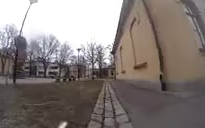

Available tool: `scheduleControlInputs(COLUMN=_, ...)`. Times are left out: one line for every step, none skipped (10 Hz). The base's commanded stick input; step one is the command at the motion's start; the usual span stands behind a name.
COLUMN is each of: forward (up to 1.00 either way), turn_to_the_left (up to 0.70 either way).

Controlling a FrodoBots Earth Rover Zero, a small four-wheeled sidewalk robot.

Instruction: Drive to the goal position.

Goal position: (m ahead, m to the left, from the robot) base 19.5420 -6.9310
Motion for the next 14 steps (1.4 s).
scheduleControlInputs(forward=1.00, turn_to_the_left=-0.40)
scheduleControlInputs(forward=1.00, turn_to_the_left=-0.31)
scheduleControlInputs(forward=1.00, turn_to_the_left=0.00)
scheduleControlInputs(forward=1.00, turn_to_the_left=0.00)
scheduleControlInputs(forward=1.00, turn_to_the_left=0.00)
scheduleControlInputs(forward=1.00, turn_to_the_left=0.00)
scheduleControlInputs(forward=1.00, turn_to_the_left=0.00)
scheduleControlInputs(forward=1.00, turn_to_the_left=0.00)
scheduleControlInputs(forward=1.00, turn_to_the_left=0.00)
scheduleControlInputs(forward=1.00, turn_to_the_left=0.00)
scheduleControlInputs(forward=1.00, turn_to_the_left=0.00)
scheduleControlInputs(forward=1.00, turn_to_the_left=0.00)
scheduleControlInputs(forward=1.00, turn_to_the_left=0.00)
scheduleControlInputs(forward=1.00, turn_to_the_left=-0.07)
